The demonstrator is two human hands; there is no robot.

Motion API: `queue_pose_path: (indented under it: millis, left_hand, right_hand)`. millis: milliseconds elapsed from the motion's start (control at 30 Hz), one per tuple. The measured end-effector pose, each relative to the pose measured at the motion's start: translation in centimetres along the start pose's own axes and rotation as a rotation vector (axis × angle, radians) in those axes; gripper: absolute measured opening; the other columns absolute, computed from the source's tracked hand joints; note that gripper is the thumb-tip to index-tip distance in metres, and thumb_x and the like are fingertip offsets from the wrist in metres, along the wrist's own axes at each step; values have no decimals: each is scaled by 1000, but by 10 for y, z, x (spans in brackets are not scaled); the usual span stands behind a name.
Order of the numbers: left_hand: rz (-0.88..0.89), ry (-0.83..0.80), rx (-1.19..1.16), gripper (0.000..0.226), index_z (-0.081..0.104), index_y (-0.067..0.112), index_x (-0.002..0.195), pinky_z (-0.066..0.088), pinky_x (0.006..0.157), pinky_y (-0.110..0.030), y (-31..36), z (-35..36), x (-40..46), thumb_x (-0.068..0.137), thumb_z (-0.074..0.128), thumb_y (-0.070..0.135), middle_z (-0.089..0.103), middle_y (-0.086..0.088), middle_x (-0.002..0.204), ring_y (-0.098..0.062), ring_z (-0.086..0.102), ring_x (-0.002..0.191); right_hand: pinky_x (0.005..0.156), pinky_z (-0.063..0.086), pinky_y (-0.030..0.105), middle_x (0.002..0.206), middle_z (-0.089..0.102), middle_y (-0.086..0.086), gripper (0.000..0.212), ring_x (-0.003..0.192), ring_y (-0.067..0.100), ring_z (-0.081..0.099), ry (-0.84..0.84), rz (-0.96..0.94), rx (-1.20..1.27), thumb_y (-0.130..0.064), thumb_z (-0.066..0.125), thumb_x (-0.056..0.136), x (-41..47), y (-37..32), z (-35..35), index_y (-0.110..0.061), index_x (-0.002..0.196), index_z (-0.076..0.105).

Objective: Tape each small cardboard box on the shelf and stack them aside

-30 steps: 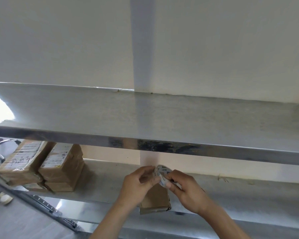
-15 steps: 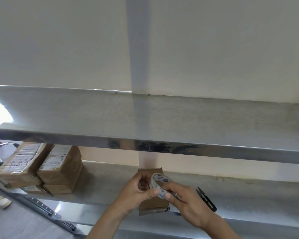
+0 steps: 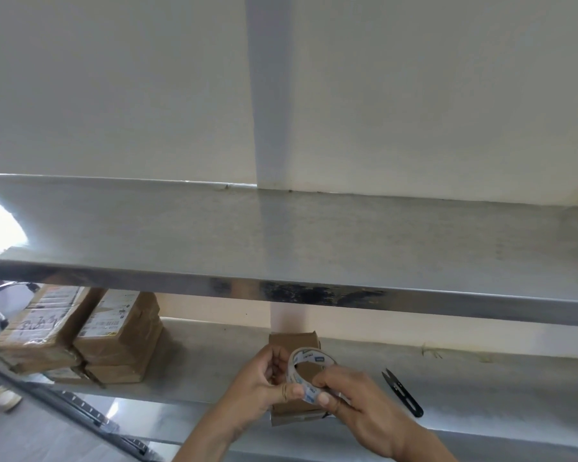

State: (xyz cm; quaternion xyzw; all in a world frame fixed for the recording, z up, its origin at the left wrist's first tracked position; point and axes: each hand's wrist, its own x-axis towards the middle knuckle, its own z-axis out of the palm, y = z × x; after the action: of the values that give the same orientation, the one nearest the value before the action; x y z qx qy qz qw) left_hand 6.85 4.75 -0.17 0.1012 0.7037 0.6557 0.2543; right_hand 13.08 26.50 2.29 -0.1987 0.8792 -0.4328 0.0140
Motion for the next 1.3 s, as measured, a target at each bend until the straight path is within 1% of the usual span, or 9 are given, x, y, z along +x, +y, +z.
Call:
queue_pose_path:
  millis: [167, 267, 333, 533, 800, 867, 967, 1133, 1300]
  left_hand:
    - [-16, -16, -3, 79, 56, 2, 108, 49, 86, -44, -1, -5, 0, 54, 99, 41, 71, -8, 97, -24, 62, 92]
    - [-19, 0, -6, 49, 61, 22, 82, 40, 74, -42, -4, -7, 1, 57, 98, 42, 62, -7, 82, -24, 50, 81]
    - [-11, 17, 14, 44, 60, 28, 73, 38, 73, -37, -1, -5, 0, 57, 97, 45, 58, -2, 77, -22, 47, 78]
    - [24, -53, 143, 69, 62, 18, 118, 56, 88, -29, 23, -15, -1, 60, 95, 36, 73, 4, 110, -13, 69, 102]
    - [26, -10, 140, 59, 62, 7, 108, 55, 85, -41, 21, -19, 2, 61, 97, 19, 74, -8, 101, -16, 68, 90]
    - [21, 20, 107, 57, 64, 12, 97, 51, 76, -45, 18, -16, 3, 57, 99, 33, 71, -11, 90, -20, 61, 81]
    - [29, 60, 83, 47, 65, 28, 81, 43, 68, -33, 13, -7, 3, 53, 96, 50, 60, 2, 76, -16, 50, 73]
    - [83, 3, 19, 70, 59, 6, 119, 55, 97, -38, 14, -6, 7, 61, 95, 25, 73, -8, 115, -26, 68, 110]
    - [106, 106, 8, 73, 63, 4, 112, 57, 91, -33, 15, 8, 12, 49, 97, 19, 75, -9, 108, -24, 71, 105]
  right_hand:
    - [68, 36, 14, 91, 52, -12, 44, 80, 3, 48, -5, -6, 2, -57, 44, 100, 3, -3, 2, -16, 96, 61]
    - [70, 39, 19, 91, 53, -14, 32, 81, 4, 49, -12, 26, 6, -50, 48, 101, 4, 0, 4, -20, 97, 60]
    - [73, 42, 27, 91, 54, -12, 25, 83, 9, 51, -9, 46, -2, -46, 49, 102, 4, 2, 3, -24, 98, 58]
    - [77, 44, 30, 94, 56, -7, 27, 88, 12, 53, -33, -2, -40, -48, 46, 103, 9, -4, -1, -24, 100, 59]
    - [72, 35, 13, 91, 53, -11, 29, 85, 2, 47, -65, -50, -101, -47, 43, 104, 14, -9, -2, -23, 98, 58]
    - [72, 35, 14, 90, 52, -13, 35, 84, 3, 46, -56, -44, -111, -50, 40, 104, 13, -6, -2, -21, 99, 59]
    - [73, 37, 18, 92, 52, -11, 43, 86, 6, 47, -33, -22, -120, -55, 38, 103, 12, -1, -5, -18, 101, 60]
    - [72, 36, 19, 89, 51, -12, 29, 85, 5, 47, -31, -31, -108, -45, 44, 102, 13, -6, -10, -20, 97, 59]
    - [59, 30, 19, 68, 41, -12, 54, 68, 5, 42, 58, -6, -216, -64, 37, 99, 24, -13, 4, -19, 70, 43]
